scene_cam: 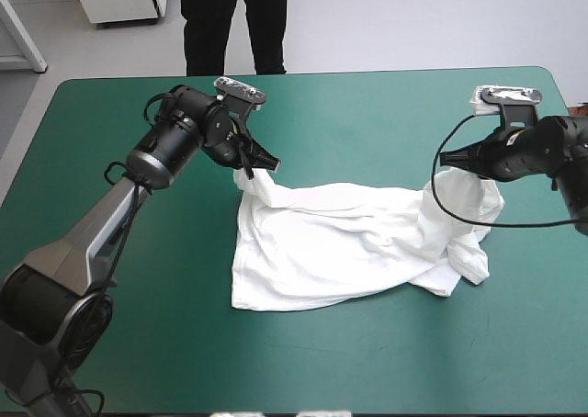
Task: Fold the cloth
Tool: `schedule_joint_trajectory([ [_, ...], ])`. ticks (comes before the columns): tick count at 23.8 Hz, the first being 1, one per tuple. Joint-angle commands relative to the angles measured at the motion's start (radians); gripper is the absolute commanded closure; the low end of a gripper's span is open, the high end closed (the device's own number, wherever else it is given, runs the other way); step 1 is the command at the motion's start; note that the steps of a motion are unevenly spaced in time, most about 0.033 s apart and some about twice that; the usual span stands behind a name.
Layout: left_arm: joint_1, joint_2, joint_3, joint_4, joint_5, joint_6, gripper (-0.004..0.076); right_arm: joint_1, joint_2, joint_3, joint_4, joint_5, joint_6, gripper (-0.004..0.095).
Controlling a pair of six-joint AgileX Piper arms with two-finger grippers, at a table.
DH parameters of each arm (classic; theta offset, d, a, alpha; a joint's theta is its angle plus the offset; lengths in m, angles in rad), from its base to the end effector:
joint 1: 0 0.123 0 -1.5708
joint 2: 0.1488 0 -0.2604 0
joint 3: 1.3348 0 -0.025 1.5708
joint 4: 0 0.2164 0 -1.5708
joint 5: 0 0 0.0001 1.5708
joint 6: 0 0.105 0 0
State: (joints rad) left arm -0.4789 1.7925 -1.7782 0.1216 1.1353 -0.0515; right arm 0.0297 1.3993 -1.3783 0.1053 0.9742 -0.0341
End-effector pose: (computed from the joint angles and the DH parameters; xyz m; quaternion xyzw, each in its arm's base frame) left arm 0.3242 -0.1553 0.3154 0.2156 0.9418 -0.0081 0.2579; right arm 0.2725 0.0172 0.3402 -0.0163 0.9442 0.0501 0.3250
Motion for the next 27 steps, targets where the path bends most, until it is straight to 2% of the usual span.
schedule_joint_trajectory([
  [1,-0.005,0.012,-0.023,0.006,-0.046,-0.009,0.0734,-0.008,0.041,-0.024,-0.008,-0.072,-0.015,0.0925],
  [7,-0.005,0.111,-0.023,0.006,-0.035,-0.012,0.0734,-0.008,0.176,-0.024,-0.013,-0.079,-0.009,0.0925],
  [11,0.027,0.165,-0.023,-0.001,-0.036,-0.016,0.0734,-0.008,0.259,-0.024,-0.055,-0.097,0.034,0.0925],
  [19,0.085,0.185,-0.023,-0.012,-0.048,-0.035,0.0732,-0.009,0.327,-0.024,-0.051,-0.151,0.040,0.0916],
  [21,0.088,0.185,-0.023,-0.012,-0.048,-0.033,0.0669,-0.009,0.331,-0.024,-0.051,-0.150,0.034,0.0787],
  [22,0.088,0.185,-0.023,-0.021,-0.046,-0.032,0.0573,-0.009,0.331,-0.024,-0.051,-0.138,0.034,0.0645],
  [23,0.088,0.185,-0.029,-0.026,-0.039,-0.032,0.0509,-0.009,0.331,-0.030,-0.049,-0.124,0.040,0.0560],
  [24,0.088,0.185,-0.042,-0.038,-0.019,-0.032,0.0375,-0.009,0.329,-0.046,-0.049,-0.099,0.045,0.0427],
  [26,0.088,0.185,-0.085,-0.043,0.035,-0.032,0.0253,-0.009,0.315,-0.077,-0.049,-0.059,0.058,0.0379],
  [27,0.088,0.185,-0.101,-0.038,0.050,-0.032,0.0245,-0.009,0.307,-0.091,-0.049,-0.046,0.061,0.0382],
])
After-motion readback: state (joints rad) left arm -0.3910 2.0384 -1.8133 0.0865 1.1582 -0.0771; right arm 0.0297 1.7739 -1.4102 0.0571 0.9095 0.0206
